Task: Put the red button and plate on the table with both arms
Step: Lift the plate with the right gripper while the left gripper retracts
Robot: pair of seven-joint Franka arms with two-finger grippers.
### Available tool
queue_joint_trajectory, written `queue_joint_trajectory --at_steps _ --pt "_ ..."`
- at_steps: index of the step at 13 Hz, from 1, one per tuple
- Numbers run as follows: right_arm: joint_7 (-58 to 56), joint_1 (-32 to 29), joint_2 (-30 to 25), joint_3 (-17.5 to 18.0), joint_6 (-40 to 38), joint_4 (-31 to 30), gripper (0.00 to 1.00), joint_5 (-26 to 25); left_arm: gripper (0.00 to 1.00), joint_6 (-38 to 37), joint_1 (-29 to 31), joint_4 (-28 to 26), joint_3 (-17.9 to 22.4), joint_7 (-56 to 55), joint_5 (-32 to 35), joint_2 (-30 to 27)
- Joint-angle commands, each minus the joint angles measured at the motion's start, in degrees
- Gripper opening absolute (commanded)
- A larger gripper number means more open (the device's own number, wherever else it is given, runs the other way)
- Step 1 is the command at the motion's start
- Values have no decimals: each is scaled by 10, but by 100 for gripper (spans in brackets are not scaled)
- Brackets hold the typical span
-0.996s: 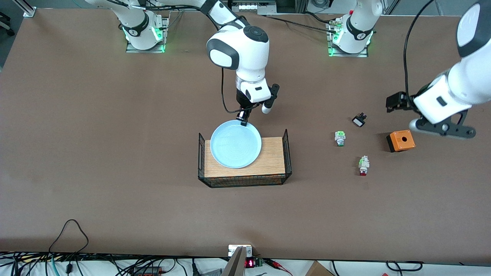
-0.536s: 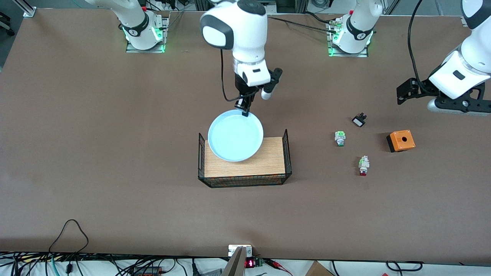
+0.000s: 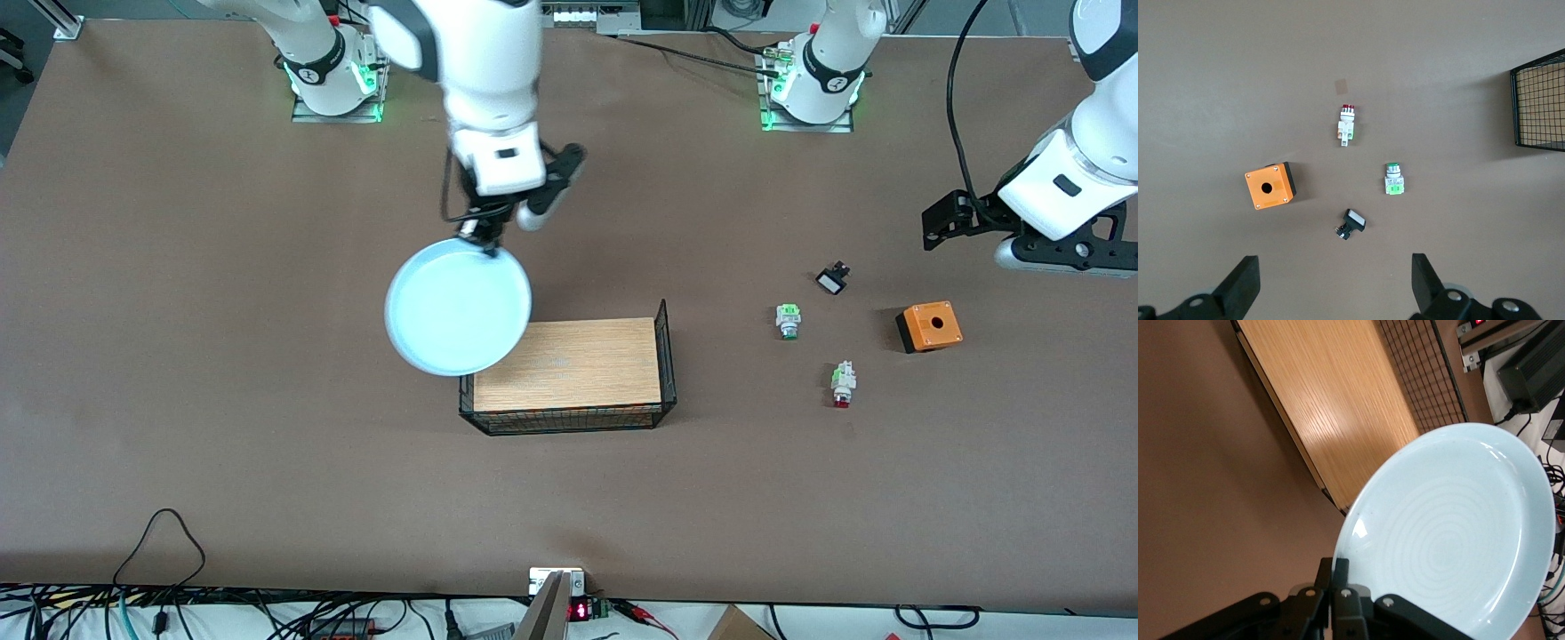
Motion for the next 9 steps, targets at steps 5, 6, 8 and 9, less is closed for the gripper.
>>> queue_joint_trajectory --at_steps 5,6,8,9 --pt "-204 -166 -57 6 -8 -75 0 40 100 1 -5 12 3 5 -11 4" --pt "-228 -185 -63 6 4 -92 0 40 100 1 -6 12 4 5 -11 4" --pt "-256 -222 -95 6 75 -177 0 40 100 1 -6 12 4 5 -11 4" --pt "-279 -241 -107 6 120 -221 0 40 100 1 -6 12 3 5 -11 4"
